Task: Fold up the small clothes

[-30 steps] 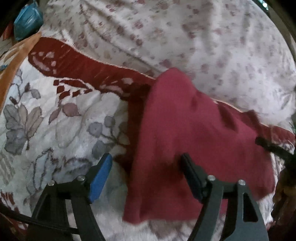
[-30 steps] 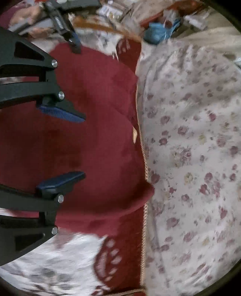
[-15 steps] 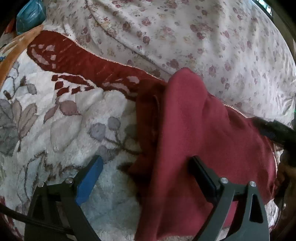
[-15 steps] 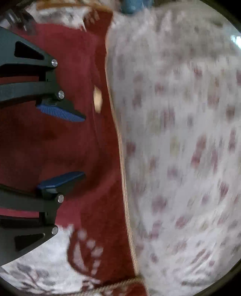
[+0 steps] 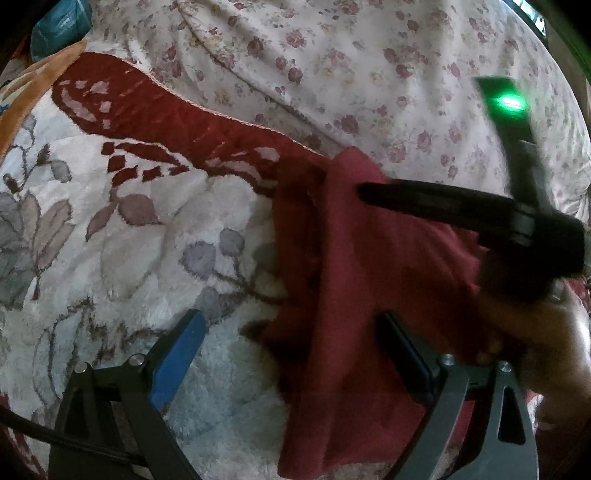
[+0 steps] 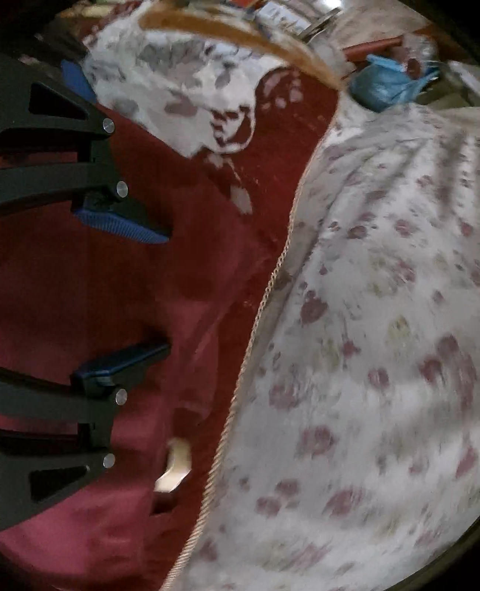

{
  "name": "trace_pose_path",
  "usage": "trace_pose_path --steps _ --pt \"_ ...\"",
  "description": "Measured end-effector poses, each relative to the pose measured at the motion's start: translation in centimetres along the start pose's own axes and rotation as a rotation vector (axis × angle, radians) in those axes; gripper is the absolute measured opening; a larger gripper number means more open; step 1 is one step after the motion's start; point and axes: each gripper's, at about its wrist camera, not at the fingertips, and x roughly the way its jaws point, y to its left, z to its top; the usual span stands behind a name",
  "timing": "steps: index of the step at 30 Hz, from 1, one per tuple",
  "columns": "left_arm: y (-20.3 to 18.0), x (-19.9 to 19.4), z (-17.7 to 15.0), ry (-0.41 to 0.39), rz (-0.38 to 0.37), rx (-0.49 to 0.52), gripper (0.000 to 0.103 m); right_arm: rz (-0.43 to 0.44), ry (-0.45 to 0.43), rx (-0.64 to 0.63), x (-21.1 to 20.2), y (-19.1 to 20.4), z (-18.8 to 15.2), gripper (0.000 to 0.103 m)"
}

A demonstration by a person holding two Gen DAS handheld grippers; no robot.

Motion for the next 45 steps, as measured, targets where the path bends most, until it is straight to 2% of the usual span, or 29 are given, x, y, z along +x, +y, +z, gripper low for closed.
trace_pose_path --steps 6,9,12,14,18,19,21,24,27,30,33,37,39,42,44,45 --pt "0.2 0.4 0.1 0.003 -0.003 -0.006 0.095 -0.028 0.017 0.045 2.6 -0.4 1.9 0.06" --pt "0.4 0.3 0.0 0.009 -0.013 -0.007 0.095 -0.027 0.013 0.052 1.5 -0.4 1.9 0.06" --pt "0.9 0.0 -0.1 0.012 -0.029 -0.025 0.095 0.03 -0.016 0.076 -1.1 -0.5 1.6 0.061" --pt "1.1 -0.1 -0.3 0.01 -0.035 -0.032 0.095 0.035 -0.004 0.063 -2.2 0.0 1.2 0.07" --pt "1.0 0.1 -0.6 0.007 -0.027 -0.021 0.095 -0.023 0.087 -0.018 -0.2 1.7 0.2 0.071" --pt "1.0 0.1 -0.6 0.008 -0.03 -0.023 0.095 -0.032 0.102 -0.02 0.6 1.9 0.0 0.075" --pt "1.2 0.0 -0.5 0.012 -0.044 -0.038 0.095 -0.025 0.094 0.032 1.2 1.4 0.4 0.076" --pt "1.4 -0.2 -0.4 0.015 -0.065 -0.066 0.095 0.036 0.109 0.13 0.2 0.7 1.3 0.078" --pt "1.4 -0.4 -0.5 0.017 -0.075 -0.078 0.095 0.071 0.133 0.141 0.0 1.4 1.6 0.089" --pt "1.6 -0.6 -0.5 0.017 -0.084 -0.081 0.095 0.046 0.169 0.086 1.3 3.3 1.8 0.095" --pt "1.9 -0.8 -0.5 0.015 -0.099 -0.094 0.095 -0.025 0.185 0.021 2.6 5.5 1.8 0.103" --pt "1.4 -0.4 -0.6 0.018 -0.069 -0.067 0.095 -0.141 0.198 -0.147 4.1 7.8 1.0 0.103" --pt "1.1 -0.3 -0.6 0.01 -0.056 -0.058 0.095 -0.115 0.175 -0.139 3.7 7.2 0.9 0.101" --pt "1.2 -0.4 -0.5 0.005 -0.069 -0.073 0.095 -0.044 0.154 -0.092 2.2 5.0 1.0 0.08" --pt "1.3 -0.6 -0.3 -0.01 -0.106 -0.097 0.095 -0.016 0.138 -0.098 0.7 3.8 0.9 0.056" --pt "1.3 -0.6 -0.3 -0.016 -0.126 -0.101 0.095 0.008 0.129 -0.096 -0.1 3.2 0.8 0.05"
